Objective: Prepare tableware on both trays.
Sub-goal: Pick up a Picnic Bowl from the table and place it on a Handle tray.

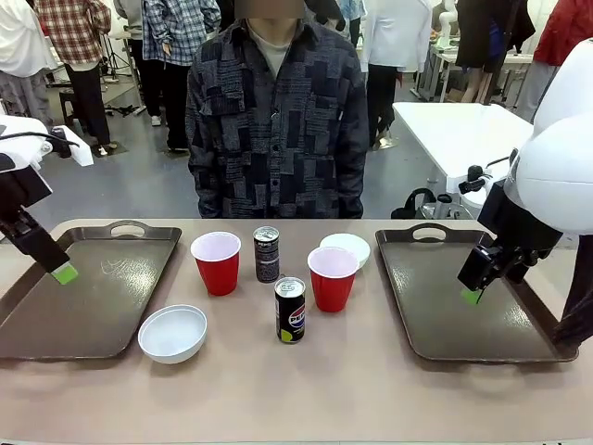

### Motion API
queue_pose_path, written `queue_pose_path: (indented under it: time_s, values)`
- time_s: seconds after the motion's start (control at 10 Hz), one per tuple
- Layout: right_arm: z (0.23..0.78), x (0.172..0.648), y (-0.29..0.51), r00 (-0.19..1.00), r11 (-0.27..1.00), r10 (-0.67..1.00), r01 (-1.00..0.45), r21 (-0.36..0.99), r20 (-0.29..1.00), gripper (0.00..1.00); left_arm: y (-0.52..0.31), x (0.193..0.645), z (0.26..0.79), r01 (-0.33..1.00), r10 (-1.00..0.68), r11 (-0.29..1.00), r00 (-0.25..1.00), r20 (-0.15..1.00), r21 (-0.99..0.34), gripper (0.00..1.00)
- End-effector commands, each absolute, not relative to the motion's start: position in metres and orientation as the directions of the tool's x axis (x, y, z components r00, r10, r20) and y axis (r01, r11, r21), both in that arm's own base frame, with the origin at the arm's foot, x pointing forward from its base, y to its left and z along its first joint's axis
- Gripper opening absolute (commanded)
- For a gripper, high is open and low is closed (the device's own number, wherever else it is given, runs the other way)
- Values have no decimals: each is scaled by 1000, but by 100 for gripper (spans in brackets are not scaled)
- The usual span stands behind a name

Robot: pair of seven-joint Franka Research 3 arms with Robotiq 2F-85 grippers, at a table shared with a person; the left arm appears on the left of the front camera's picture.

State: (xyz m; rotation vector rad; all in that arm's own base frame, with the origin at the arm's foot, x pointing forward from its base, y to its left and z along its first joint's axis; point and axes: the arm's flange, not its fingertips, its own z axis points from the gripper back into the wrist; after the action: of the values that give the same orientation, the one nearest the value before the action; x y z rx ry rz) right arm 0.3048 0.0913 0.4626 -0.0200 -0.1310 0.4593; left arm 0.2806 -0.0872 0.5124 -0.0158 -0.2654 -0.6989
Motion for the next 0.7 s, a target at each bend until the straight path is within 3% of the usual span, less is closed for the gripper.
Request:
queue_pose_path:
  time_s: [0.0,0.3,0.6]
  values:
    - [436,287,82,888,896,438,-443,3,140,100,-91,258,485,682,-666,731,704,245,28,100]
    - [385,264,66,891,889,445,-452,75,87,100,-83,245,433,671,-649,741,727,224,-33,100]
    - [396,255,21,910,880,379,-411,240,169,100,-20,257,464,609,-473,760,759,448,-229,100]
